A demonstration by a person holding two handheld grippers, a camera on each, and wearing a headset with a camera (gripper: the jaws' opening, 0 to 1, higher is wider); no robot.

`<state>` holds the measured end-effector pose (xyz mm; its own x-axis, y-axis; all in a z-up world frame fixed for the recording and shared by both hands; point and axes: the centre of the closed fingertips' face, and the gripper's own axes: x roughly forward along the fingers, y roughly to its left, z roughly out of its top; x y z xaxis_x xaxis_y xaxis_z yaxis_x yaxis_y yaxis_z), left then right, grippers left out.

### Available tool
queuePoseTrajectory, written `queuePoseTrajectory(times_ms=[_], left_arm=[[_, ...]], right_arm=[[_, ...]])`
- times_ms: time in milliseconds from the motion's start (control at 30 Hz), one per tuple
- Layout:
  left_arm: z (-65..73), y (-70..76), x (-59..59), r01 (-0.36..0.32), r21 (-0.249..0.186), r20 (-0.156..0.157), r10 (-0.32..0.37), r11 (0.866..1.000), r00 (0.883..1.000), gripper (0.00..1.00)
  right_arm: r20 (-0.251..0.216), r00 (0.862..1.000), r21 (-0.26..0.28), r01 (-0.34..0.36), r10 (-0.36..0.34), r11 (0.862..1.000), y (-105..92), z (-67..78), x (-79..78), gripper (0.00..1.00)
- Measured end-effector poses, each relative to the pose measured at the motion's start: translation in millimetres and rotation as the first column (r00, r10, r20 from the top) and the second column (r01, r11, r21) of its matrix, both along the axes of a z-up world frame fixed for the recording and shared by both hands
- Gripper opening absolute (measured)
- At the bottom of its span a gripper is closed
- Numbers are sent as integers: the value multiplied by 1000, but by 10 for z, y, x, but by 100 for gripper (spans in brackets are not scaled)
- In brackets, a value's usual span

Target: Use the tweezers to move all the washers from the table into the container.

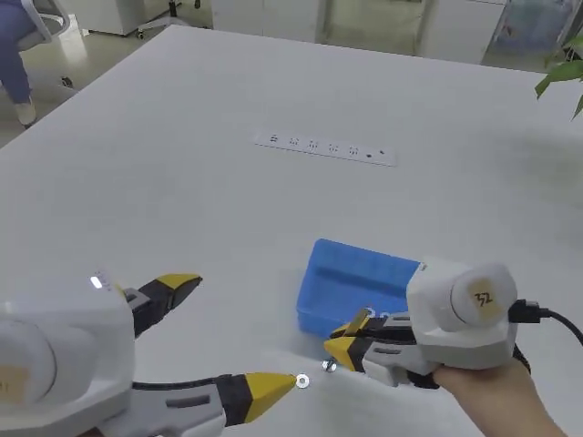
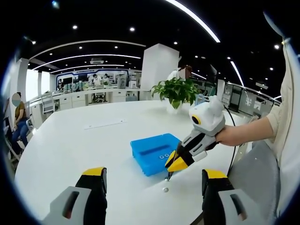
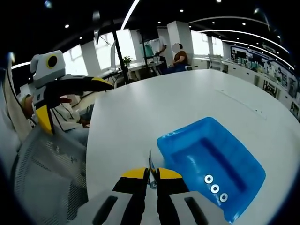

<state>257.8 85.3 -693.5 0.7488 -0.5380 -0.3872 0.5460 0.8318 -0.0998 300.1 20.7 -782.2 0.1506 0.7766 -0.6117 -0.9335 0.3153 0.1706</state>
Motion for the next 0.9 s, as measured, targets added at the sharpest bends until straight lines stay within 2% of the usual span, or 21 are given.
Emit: queuePoseTrajectory(times_ms=[267, 333, 400, 600, 633, 667, 700, 900], left_arm=[[-40, -60, 49, 18, 8, -19, -18, 1000, 1000, 85], [-44, -73, 84, 26, 12, -24, -26, 1000, 999, 85], [-25, -94, 106, 36, 16, -19, -35, 999, 999, 85], [42, -135, 156, 51, 6, 4, -51, 999, 999, 85], [41, -137, 155, 52, 5, 6, -52, 999, 999, 85], [35, -139, 150, 53, 5, 2, -53, 999, 999, 85], [26, -143, 140, 57, 8, -2, -57, 998, 998, 85], [39, -139, 85, 53, 15, 3, -53, 998, 999, 85]], right_arm=[[-19, 999, 5, -50, 50, 999, 53, -11, -118, 4], [-28, 996, -2, -84, 84, 996, 73, -25, -171, 4], [-25, 995, -5, -95, 95, 995, 89, -29, -196, 4], [28, 982, -84, -182, 185, 980, 125, -51, -286, 3], [42, 978, -92, -199, 204, 976, 139, -45, -304, 3], [76, 972, -114, -214, 224, 970, 138, -43, -297, 3], [87, 969, -118, -221, 232, 968, 145, -40, -308, 3], [87, 970, -120, -215, 226, 969, 141, -41, -321, 2]])
